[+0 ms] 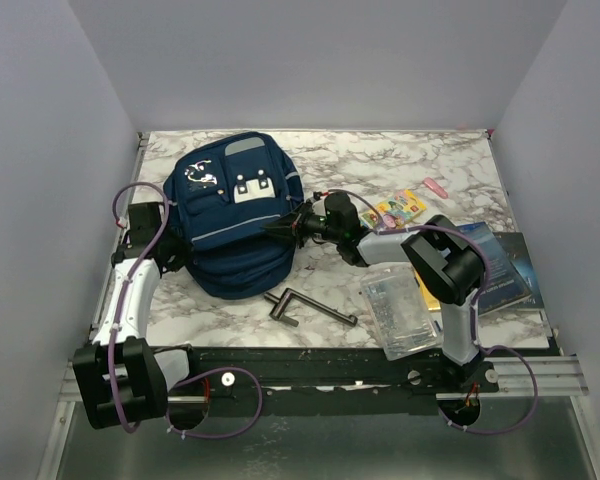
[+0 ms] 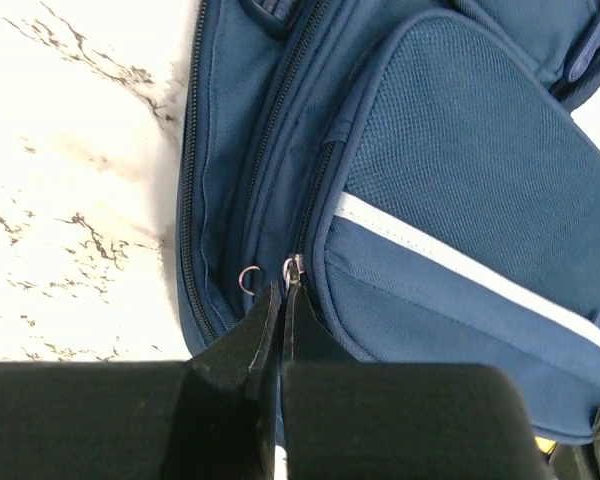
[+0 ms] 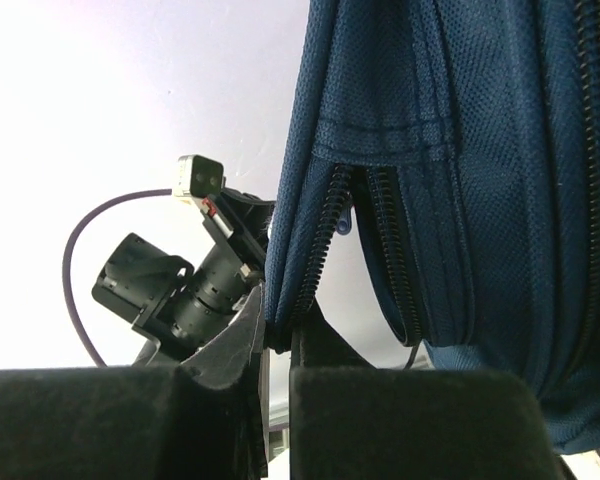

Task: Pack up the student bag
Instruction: Unzip the student bag at the center of the board.

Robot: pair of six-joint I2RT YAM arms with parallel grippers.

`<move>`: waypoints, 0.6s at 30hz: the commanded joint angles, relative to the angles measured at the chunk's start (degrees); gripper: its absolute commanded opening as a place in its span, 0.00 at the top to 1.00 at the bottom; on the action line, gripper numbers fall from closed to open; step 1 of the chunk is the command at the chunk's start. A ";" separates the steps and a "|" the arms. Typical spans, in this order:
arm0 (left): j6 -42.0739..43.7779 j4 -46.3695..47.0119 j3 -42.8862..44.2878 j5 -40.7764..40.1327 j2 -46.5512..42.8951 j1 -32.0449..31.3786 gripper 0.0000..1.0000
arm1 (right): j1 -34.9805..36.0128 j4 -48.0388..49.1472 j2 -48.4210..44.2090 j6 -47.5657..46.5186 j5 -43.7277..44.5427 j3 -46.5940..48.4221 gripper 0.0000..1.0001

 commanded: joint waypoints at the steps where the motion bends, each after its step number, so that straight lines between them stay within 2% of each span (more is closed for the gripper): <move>1: -4.05 -3.54 3.07 -10.00 1.55 1.84 1.00 | -0.36 5.18 1.13 5.68 -0.86 1.94 0.99; 9: -4.67 -3.71 9.02 -9.14 10.35 2.79 1.00 | -0.53 9.52 1.27 10.75 -5.78 2.66 0.99; 10: -4.51 -3.81 9.07 -9.01 10.56 2.79 0.94 | -0.58 9.55 1.05 11.01 -5.86 2.54 0.99; 13: -4.19 -3.96 7.76 -10.21 8.64 2.80 0.58 | -0.79 11.21 0.99 12.44 -6.32 2.64 0.99; 15: -3.59 -4.14 6.64 -11.79 6.33 2.88 0.39 | -0.90 11.91 1.11 13.06 -6.39 2.74 0.99; 18: -2.90 -4.51 4.38 -13.77 1.33 2.88 0.21 | -0.88 11.96 1.10 13.40 -6.25 2.47 0.99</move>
